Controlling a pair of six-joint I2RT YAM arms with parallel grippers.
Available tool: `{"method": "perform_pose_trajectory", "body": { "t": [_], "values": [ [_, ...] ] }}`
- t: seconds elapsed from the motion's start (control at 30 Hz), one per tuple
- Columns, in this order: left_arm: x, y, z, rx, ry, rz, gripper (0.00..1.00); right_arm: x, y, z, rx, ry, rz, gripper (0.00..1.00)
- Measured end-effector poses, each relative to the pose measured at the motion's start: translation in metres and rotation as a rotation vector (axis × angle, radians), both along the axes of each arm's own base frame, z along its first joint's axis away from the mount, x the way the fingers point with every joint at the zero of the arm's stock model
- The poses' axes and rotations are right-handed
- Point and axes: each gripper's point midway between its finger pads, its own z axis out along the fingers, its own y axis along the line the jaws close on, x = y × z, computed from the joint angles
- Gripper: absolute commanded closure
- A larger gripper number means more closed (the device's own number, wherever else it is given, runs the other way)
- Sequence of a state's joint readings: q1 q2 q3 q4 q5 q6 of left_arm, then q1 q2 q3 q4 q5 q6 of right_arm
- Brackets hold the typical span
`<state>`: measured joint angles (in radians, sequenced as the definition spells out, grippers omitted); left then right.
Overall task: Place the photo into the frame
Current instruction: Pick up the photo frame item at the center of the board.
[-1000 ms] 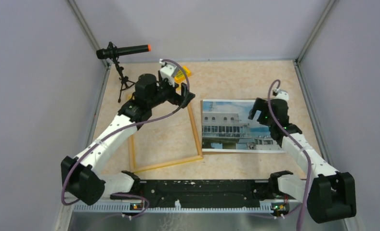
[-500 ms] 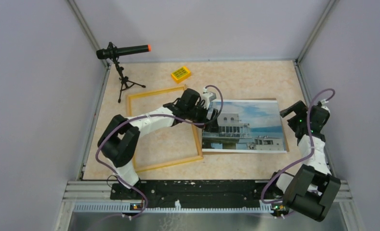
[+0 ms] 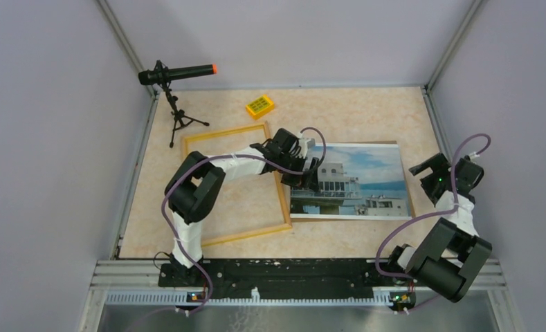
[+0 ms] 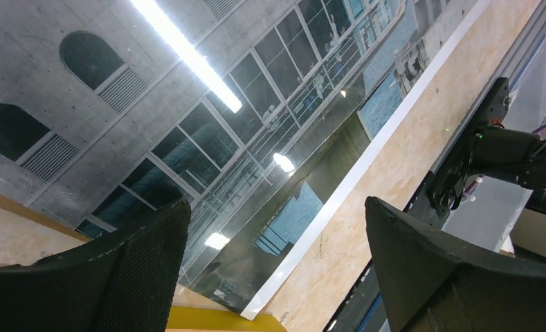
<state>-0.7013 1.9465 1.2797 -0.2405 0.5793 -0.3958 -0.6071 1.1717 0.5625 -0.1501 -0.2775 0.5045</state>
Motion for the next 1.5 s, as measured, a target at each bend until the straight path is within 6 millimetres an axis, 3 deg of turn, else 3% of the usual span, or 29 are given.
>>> {"method": "perform_pose_trajectory", "body": {
  "t": [0.23, 0.47, 0.63, 0.97, 1.27, 1.5],
  "values": [
    [0.004, -0.005, -0.004, -0.015, 0.078, 0.006, 0.02, -0.002, 0.0, -0.009, 0.003, 0.027, 0.013, 0.01],
    [0.008, 0.0, -0.003, -0.034, 0.144, 0.037, 0.02, 0.003, 0.007, -0.034, 0.091, 0.053, 0.065, 0.02],
    [0.011, 0.004, -0.003, -0.033, 0.163, 0.053, 0.02, 0.031, 0.012, -0.031, 0.155, -0.044, 0.153, 0.09],
    [0.013, 0.005, -0.004, -0.038, 0.195, 0.061, 0.02, 0.064, 0.026, -0.027, 0.274, -0.205, 0.274, 0.18],
    [0.014, 0.003, -0.005, -0.05, 0.216, 0.051, 0.02, 0.074, 0.028, -0.02, 0.321, -0.292, 0.292, 0.22],
    [0.015, 0.0, -0.005, -0.056, 0.223, 0.044, 0.02, 0.074, 0.033, 0.008, 0.322, -0.367, 0.308, 0.23]
  ]
}}
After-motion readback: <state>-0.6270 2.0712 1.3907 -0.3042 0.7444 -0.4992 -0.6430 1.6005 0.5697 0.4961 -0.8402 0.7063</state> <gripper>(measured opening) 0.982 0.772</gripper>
